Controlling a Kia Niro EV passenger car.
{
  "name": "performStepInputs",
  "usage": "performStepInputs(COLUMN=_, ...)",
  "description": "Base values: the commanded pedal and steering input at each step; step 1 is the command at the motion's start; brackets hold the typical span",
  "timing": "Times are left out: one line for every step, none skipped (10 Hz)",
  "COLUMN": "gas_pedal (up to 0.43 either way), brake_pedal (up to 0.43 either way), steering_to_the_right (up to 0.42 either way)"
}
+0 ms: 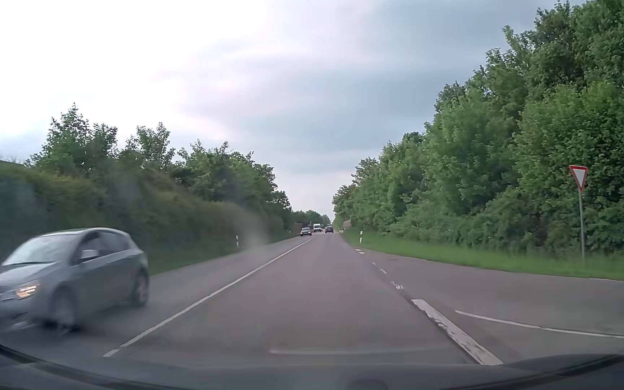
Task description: Follow the waypoints while adhering to traffic rules and regulations
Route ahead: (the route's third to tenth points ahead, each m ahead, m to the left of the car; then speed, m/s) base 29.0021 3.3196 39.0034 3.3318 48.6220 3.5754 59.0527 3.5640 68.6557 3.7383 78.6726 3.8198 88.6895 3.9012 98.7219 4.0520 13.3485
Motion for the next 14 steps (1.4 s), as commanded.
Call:
performStepInputs(gas_pedal=0.150, brake_pedal=0.000, steering_to_the_right=-0.002)
performStepInputs(gas_pedal=0.150, brake_pedal=0.000, steering_to_the_right=-0.002)
performStepInputs(gas_pedal=0.150, brake_pedal=0.000, steering_to_the_right=-0.002)
performStepInputs(gas_pedal=0.150, brake_pedal=0.000, steering_to_the_right=-0.003)
performStepInputs(gas_pedal=0.150, brake_pedal=0.000, steering_to_the_right=-0.006)
performStepInputs(gas_pedal=0.150, brake_pedal=0.000, steering_to_the_right=-0.007)
performStepInputs(gas_pedal=0.150, brake_pedal=0.000, steering_to_the_right=-0.007)
performStepInputs(gas_pedal=0.150, brake_pedal=0.000, steering_to_the_right=-0.007)
performStepInputs(gas_pedal=0.150, brake_pedal=0.000, steering_to_the_right=-0.006)
performStepInputs(gas_pedal=0.150, brake_pedal=0.000, steering_to_the_right=-0.006)
performStepInputs(gas_pedal=0.150, brake_pedal=0.000, steering_to_the_right=-0.005)
performStepInputs(gas_pedal=0.150, brake_pedal=0.000, steering_to_the_right=-0.004)
performStepInputs(gas_pedal=0.150, brake_pedal=0.000, steering_to_the_right=-0.003)
performStepInputs(gas_pedal=0.150, brake_pedal=0.000, steering_to_the_right=-0.003)
